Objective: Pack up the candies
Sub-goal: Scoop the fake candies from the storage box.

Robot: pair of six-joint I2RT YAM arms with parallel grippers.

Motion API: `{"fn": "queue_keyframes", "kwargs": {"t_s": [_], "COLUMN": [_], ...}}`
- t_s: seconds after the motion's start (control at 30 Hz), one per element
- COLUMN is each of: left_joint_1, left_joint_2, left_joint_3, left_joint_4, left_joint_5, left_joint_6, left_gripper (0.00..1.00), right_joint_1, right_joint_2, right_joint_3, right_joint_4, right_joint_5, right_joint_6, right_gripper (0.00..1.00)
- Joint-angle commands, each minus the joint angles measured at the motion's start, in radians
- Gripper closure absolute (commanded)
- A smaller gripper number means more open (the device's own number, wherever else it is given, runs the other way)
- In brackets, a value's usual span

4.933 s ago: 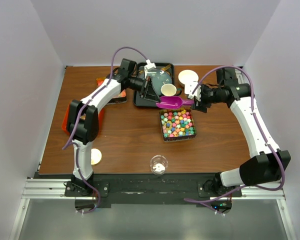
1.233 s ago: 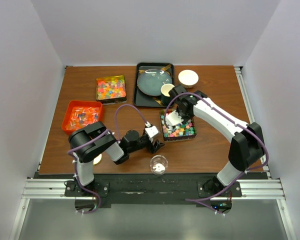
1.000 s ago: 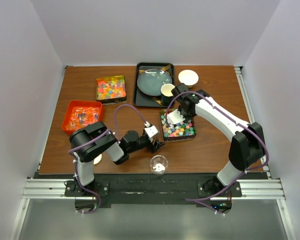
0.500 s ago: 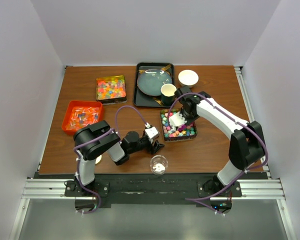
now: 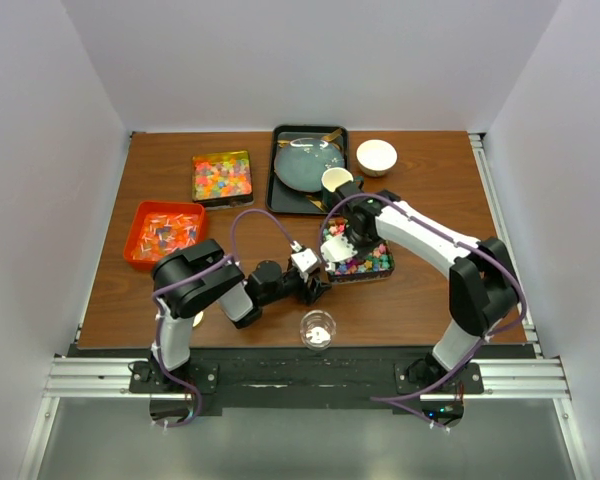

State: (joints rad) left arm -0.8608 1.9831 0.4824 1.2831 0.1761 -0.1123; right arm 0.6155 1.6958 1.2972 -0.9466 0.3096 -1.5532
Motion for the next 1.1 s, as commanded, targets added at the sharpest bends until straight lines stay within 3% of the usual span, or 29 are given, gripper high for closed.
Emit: {"fn": "queue_keyframes", "kwargs": {"t_s": [0.0, 0.3, 0.5, 0.77, 1.07], "left_joint_1": [-0.004, 0.006, 0.037, 0.074, 0.097], "left_joint_2": [0.026, 0.043, 0.011, -0.113, -0.262], "left_joint_3": [0.033, 0.073, 0.073, 0.059, 0.055], "left_joint_4": [0.099, 0.093, 0.045, -0.142, -0.395], "left_joint_5": [-0.035, -0.035, -0.024, 0.028, 0.117], "left_joint_6": [0.002, -0.004, 0.031, 0.106, 0.177], "left_gripper": [0.38, 0.39, 0.37, 0.32, 0.30], "right_joint_1": [0.007, -0.025, -0.074, -0.161, -0.184], "right_joint_2": [0.033, 0.122, 0.079, 0.087, 0.058], "right_joint_3": [-0.027, 0.070, -0.012, -0.012, -0.073], "right_joint_4": [0.003, -0.044, 0.032, 0.095, 0.178], "right_joint_5": [-0.075, -0.306, -0.405, -0.543, -0.587], "right_joint_6": [0.083, 0.303, 0.314, 0.403, 0.392], "right_gripper": [1.00, 1.00, 1.00, 1.00, 1.00]}}
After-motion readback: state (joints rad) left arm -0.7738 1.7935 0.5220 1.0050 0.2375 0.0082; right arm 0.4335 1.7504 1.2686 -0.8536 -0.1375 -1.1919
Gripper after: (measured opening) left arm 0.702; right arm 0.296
